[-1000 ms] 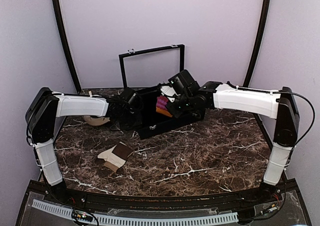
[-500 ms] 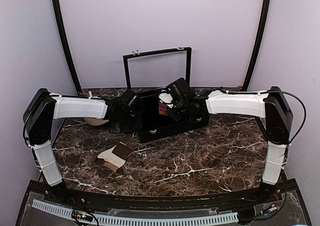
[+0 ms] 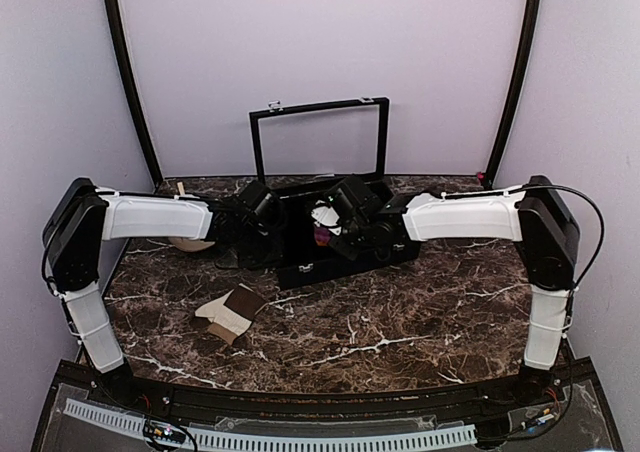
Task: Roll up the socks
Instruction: Move the storage box to the center of the board, then place the sock in the storage box.
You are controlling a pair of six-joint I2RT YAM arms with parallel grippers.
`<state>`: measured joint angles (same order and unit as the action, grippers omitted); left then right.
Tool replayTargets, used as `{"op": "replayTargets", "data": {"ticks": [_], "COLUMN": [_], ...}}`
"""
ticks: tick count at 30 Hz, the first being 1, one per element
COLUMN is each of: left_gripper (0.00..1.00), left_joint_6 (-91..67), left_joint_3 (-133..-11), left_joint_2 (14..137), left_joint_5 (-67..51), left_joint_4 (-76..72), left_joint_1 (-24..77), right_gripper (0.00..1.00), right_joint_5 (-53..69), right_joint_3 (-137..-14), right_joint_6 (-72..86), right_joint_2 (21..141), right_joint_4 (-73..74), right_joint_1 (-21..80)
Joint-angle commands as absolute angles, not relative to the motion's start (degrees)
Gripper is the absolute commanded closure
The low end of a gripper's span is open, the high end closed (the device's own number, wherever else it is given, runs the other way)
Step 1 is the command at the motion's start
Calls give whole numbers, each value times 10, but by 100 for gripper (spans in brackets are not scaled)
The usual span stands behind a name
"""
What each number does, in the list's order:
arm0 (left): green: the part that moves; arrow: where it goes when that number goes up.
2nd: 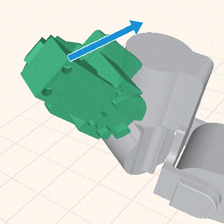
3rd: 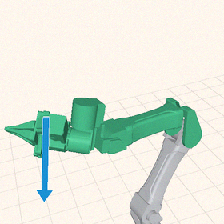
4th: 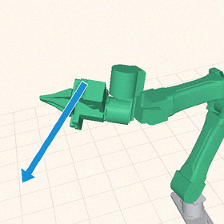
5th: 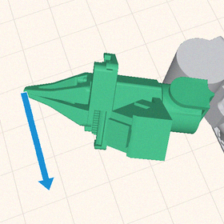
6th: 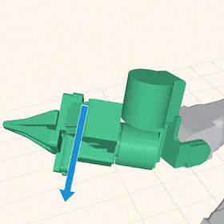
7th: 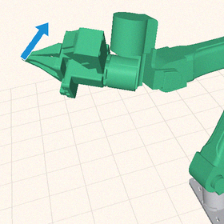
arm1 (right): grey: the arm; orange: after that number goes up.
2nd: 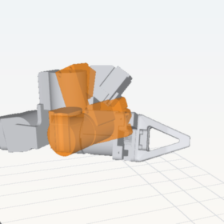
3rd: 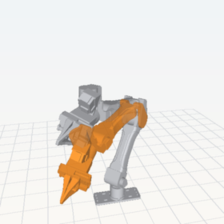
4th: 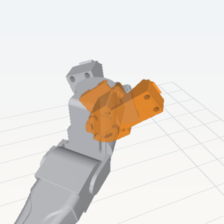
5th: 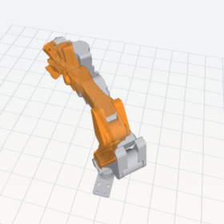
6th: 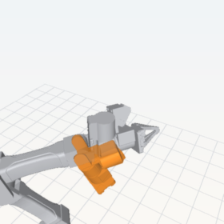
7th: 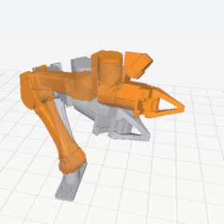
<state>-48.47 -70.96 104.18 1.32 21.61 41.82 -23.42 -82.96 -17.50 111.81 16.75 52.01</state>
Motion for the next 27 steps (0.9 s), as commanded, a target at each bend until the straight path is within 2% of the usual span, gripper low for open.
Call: {"op": "replayTargets", "data": {"ticks": [1, 10, 27], "left_gripper": [96, 96, 95], "left_joint_6": [-447, -445, -423], "left_joint_3": [-687, -669, -666], "left_joint_2": [1005, 987, 977], "left_joint_5": [-92, -96, -82], "left_joint_4": [229, 216, 221], "left_joint_1": [451, 455, 456], "right_gripper": [100, 100, 100], "right_joint_5": [-222, -182, -68], "right_joint_3": [-816, -842, -1043], "right_joint_6": [-162, -142, -66], "right_joint_2": [1124, 1150, 1247], "right_joint_4": [186, 277, 540], "right_joint_1": [539, 553, 515]}}
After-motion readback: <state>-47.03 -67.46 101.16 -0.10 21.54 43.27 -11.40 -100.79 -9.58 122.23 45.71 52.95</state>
